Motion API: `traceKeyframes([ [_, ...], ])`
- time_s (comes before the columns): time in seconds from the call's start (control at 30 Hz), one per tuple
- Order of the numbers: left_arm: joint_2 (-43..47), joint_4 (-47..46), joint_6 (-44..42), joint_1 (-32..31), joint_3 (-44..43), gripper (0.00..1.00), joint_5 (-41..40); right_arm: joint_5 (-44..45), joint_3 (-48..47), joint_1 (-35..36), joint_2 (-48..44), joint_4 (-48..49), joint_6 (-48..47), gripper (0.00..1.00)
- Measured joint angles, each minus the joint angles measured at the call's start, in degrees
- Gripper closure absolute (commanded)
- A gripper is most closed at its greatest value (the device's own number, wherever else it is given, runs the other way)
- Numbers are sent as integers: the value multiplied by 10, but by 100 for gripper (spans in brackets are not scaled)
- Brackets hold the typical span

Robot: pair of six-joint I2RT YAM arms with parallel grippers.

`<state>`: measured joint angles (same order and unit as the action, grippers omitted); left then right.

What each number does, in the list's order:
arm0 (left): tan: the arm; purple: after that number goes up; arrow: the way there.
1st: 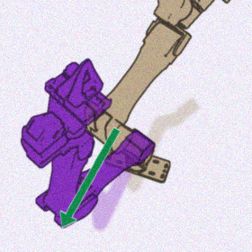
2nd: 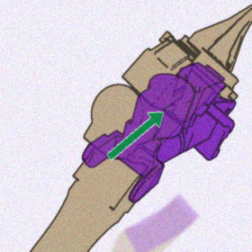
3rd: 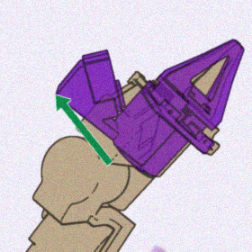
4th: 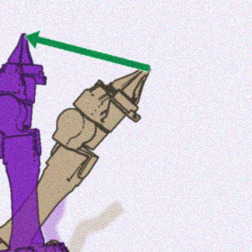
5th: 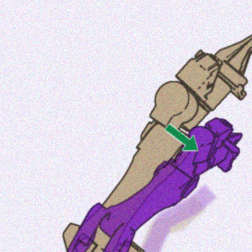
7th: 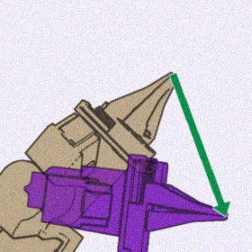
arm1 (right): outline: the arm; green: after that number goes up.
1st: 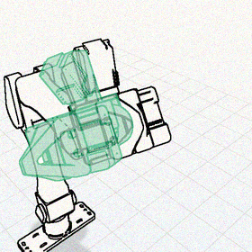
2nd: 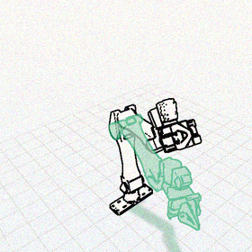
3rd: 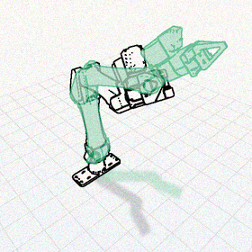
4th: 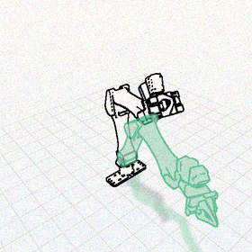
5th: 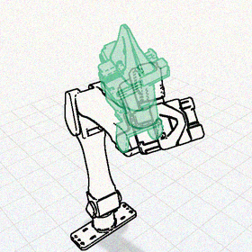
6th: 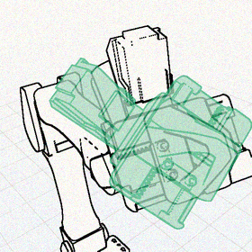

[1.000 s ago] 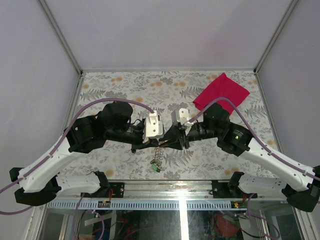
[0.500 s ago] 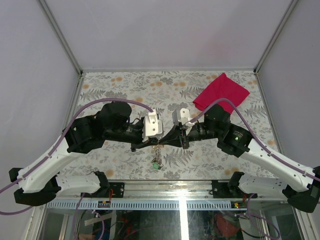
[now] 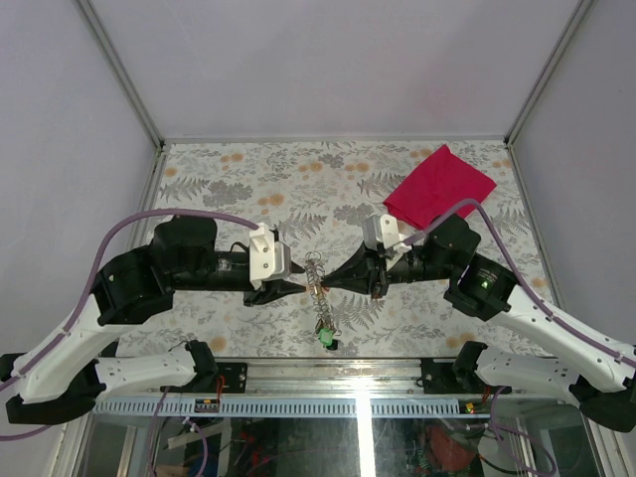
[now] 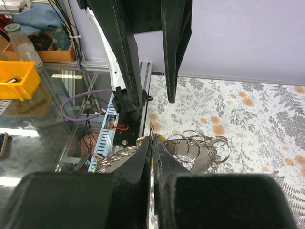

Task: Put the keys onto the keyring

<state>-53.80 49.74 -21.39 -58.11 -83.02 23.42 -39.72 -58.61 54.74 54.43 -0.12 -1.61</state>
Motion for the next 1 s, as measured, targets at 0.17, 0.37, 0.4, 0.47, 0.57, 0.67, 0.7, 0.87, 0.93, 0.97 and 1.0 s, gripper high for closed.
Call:
traceKeyframes([
  [0.17, -7, -6, 3, 0, 11, 66, 8, 0, 0, 0, -5, 14, 9, 100],
  [0.37, -8, -14, 10, 0, 20, 71, 15, 0, 1, 0, -5, 19, 15, 100],
  [0.4, -8, -15, 12, 0, 21, 74, 15, 0, 1, 0, -5, 22, 16, 100],
  [0.47, -7, -17, 12, 0, 22, 79, 16, 0, 1, 0, -5, 26, 19, 100],
  [0.57, -7, -21, 14, 0, 22, 82, 16, 0, 3, 0, -5, 33, 22, 100],
  [0.67, -6, -26, 15, 0, 22, 74, 17, 0, 4, 0, -5, 35, 25, 100],
  [0.7, -6, -27, 15, 0, 22, 73, 17, 0, 4, 0, -5, 35, 25, 100],
  [0.87, -5, -32, 16, 0, 25, 78, 17, 0, 4, 0, -5, 37, 27, 100],
  [0.93, -5, -34, 16, 0, 25, 83, 17, 0, 4, 0, -5, 38, 28, 100],
  [0.97, -5, -35, 16, 0, 25, 86, 17, 0, 4, 0, -5, 39, 28, 100],
  [1.0, -5, -36, 16, 0, 25, 91, 17, 0, 4, 0, -5, 39, 28, 100],
])
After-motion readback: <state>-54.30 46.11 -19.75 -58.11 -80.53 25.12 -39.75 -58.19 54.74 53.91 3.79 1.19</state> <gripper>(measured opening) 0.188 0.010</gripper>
